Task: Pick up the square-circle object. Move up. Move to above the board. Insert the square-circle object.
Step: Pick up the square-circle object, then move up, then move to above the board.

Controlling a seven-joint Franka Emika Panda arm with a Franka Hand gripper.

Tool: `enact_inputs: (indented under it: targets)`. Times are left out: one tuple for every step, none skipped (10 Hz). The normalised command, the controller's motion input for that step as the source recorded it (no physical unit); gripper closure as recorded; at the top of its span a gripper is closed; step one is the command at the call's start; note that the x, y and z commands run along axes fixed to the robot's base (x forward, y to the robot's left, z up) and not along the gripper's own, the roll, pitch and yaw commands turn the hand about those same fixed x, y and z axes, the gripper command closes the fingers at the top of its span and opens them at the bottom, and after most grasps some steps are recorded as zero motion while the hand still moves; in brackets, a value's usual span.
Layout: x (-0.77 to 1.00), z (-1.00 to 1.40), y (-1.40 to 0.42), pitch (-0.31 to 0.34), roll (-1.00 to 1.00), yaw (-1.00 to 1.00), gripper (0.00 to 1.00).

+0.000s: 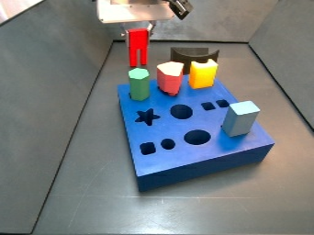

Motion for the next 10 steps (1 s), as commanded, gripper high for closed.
enact_inputs:
  targets:
    - [0.0,0.0,0.0,0.0,0.0,0.0,1.0]
    - [0.0,0.0,0.0,0.0,0.0,0.0,1.0]
    - [0.0,0.0,0.0,0.0,0.0,0.0,1.0]
    - [0.0,0.83,0.0,0.0,0.0,0.0,1.0]
    - [-0.01,0.85,0.06,-0.006,0.01,0.02,1.0]
    - [-0.04,0.72,0.04,0.02,0.0,0.01,1.0]
    - [-0.03,0.58,0.03,0.022,0.0,0.01,1.0]
    - [-0.02,0.37,0.02,0.027,0.0,0.0,1.0]
    - [-0.02,0.25,0.02,0.03,0.0,0.0,1.0]
    - [0.18,1.0,-0.06,0.154,-0.04,-0.1,1.0]
